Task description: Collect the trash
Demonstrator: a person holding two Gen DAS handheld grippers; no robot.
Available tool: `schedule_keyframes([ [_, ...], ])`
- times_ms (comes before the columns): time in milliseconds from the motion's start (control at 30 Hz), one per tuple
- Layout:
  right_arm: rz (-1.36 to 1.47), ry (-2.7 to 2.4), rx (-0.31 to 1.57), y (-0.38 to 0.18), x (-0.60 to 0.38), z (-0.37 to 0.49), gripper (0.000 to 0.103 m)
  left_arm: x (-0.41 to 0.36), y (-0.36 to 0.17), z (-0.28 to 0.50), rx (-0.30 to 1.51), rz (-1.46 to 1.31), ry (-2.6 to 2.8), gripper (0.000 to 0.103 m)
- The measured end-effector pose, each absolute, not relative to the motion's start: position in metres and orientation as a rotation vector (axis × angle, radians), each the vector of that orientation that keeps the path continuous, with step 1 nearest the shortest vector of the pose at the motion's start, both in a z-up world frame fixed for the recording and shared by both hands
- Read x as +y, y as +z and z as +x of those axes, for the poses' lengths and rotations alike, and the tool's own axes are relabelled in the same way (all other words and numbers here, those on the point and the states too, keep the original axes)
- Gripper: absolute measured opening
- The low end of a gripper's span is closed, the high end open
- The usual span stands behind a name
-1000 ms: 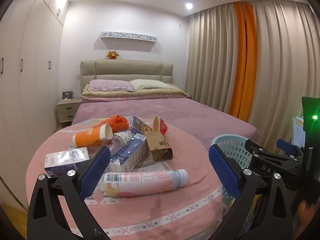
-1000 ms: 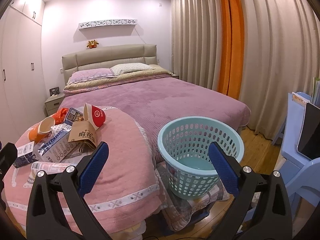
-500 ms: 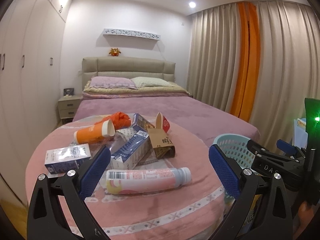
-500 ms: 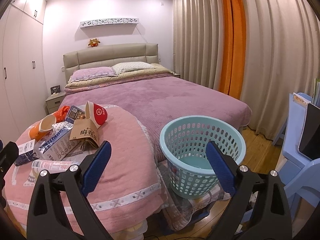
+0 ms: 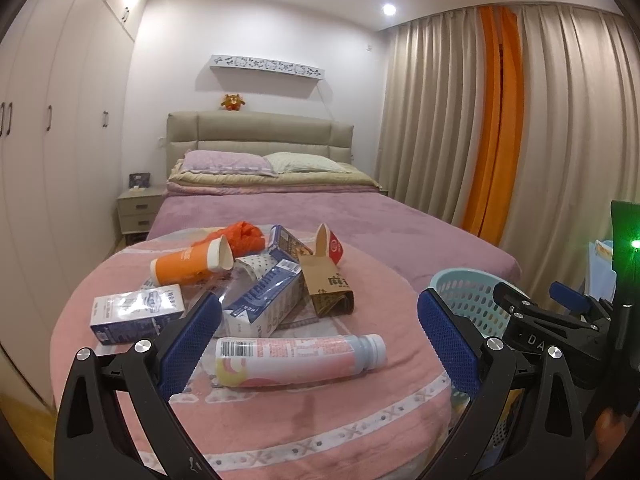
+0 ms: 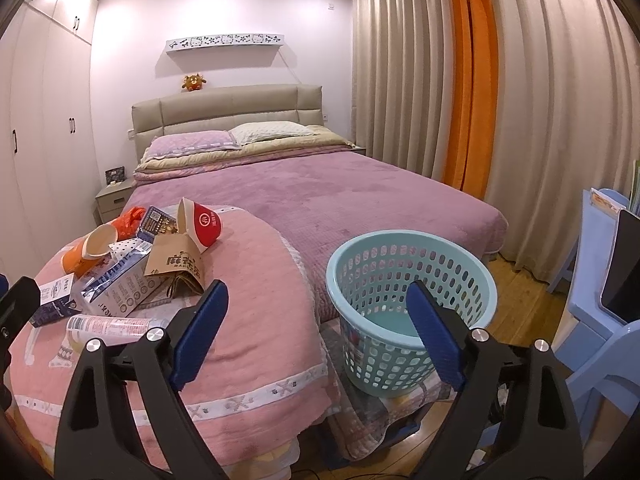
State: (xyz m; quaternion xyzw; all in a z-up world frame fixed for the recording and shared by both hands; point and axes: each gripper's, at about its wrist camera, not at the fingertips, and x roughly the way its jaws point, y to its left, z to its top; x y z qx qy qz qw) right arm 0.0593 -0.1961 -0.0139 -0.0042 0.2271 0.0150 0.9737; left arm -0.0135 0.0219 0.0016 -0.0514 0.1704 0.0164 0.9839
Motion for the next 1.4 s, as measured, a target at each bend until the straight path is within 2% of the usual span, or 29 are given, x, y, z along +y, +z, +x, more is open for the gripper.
schedule_keyframes([
  [100, -0.009, 0.05, 0.464, -0.014, -0.193, 0.06, 0.08, 0.024, 0.0, -0.012, 0.354, -0.106, 0.036, 0.095],
  [333, -0.046, 0.138, 0.483, -0.021, -0.166, 0.067, 0.05, 0.05, -0.009, -0.012, 0.387, -0.097, 0.135, 0.095],
  [567, -0.078, 0.321, 0.528, -0.028, -0.124, 0.09, 0.051, 0.138, -0.008, -0.009, 0.402, -0.116, 0.373, 0.095],
  [700, -0.087, 0.47, 0.626, -0.043, -0.095, 0.115, 0.054, 0.198, -0.006, -0.001, 0.427, -0.172, 0.422, 0.095],
  [867, -0.071, 0.597, 0.727, -0.061, -0.073, 0.132, 0.06, 0.247, -0.02, 0.029, 0.549, -0.227, 0.305, 0.095],
  [1000, -0.06, 0.599, 0.763, -0.066, -0.071, 0.146, 0.06, 0.262, -0.033, 0.058, 0.612, -0.251, 0.251, 0.095],
  [1233, -0.069, 0.62, 0.862, -0.077, -0.077, 0.168, 0.06, 0.251, -0.049, 0.1, 0.737, -0.118, 0.167, 0.095],
  [1400, -0.046, 0.68, 0.924, -0.084, -0.081, 0.173, 0.06, 0.252, -0.061, 0.103, 0.815, -0.108, 0.086, 0.094],
])
